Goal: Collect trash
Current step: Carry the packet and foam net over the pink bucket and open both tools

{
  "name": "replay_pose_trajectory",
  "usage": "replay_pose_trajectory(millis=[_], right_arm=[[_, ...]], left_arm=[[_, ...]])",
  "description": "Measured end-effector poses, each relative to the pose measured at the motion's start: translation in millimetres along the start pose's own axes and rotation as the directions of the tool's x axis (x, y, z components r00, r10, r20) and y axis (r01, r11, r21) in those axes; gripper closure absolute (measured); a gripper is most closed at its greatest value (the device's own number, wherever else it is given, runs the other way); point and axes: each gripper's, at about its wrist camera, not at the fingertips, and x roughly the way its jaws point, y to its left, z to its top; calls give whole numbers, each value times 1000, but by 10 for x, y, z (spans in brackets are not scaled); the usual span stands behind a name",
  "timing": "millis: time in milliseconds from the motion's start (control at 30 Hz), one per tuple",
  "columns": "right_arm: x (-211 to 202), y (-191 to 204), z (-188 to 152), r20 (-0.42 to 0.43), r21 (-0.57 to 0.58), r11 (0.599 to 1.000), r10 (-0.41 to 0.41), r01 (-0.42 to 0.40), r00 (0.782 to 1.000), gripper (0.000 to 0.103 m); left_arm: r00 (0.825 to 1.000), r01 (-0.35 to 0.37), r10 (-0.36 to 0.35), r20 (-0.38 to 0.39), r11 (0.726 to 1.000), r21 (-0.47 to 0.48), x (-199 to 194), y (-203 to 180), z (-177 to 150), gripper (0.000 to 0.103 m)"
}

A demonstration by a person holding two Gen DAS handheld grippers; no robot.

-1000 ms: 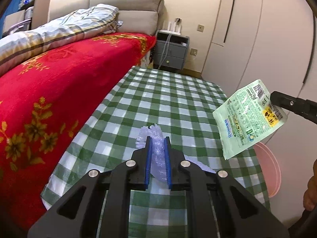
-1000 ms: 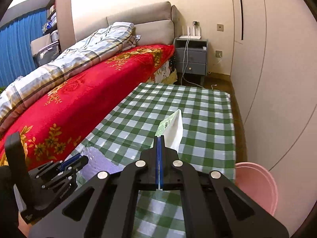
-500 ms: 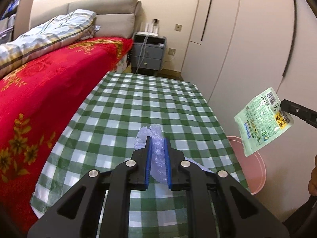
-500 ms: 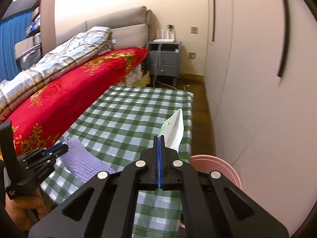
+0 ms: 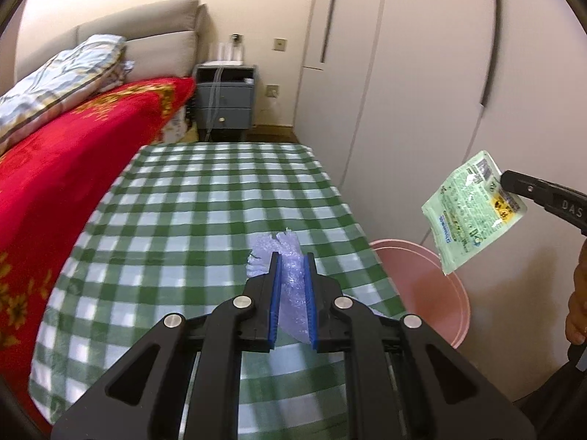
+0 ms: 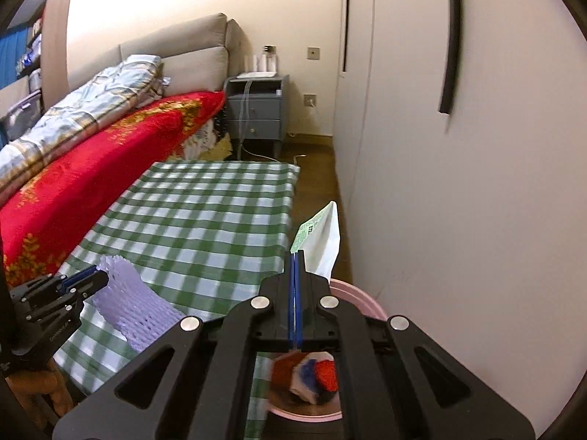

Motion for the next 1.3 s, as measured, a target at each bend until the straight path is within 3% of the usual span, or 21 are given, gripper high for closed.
replay_pose_trajectory(millis=[533, 867, 967, 1033, 1133, 1200, 1300], right_arm=[[213, -499, -55, -32, 65, 995, -73, 75, 997, 103], [420, -648, -116, -85, 82, 992, -92, 99, 992, 103], [474, -642, -134, -100, 69, 989, -121, 128, 988, 100], [498, -656, -145, -108, 71, 988, -132, 141, 985, 100], [520, -660, -145, -113, 80, 986, -136, 145, 984, 100], [494, -665, -147, -107, 80, 986, -137, 146, 985, 93], [417, -646, -136, -84, 84, 986, -138, 145, 987, 71]], left_arm=[[990, 142, -139, -33, 981, 130, 788, -865, 121, 91], [973, 227, -214, -92, 958, 174, 1287, -1210, 87, 89], [960, 269, -252, -119, 950, 158, 1374, -1240, 69, 82], [957, 280, -263, -123, 949, 148, 1367, -1222, 68, 72], [959, 276, -261, -111, 951, 141, 1291, -1180, 98, 69], [960, 275, -263, -100, 952, 132, 1213, -1125, 130, 69], [960, 277, -268, -82, 953, 123, 1050, -1057, 198, 68]])
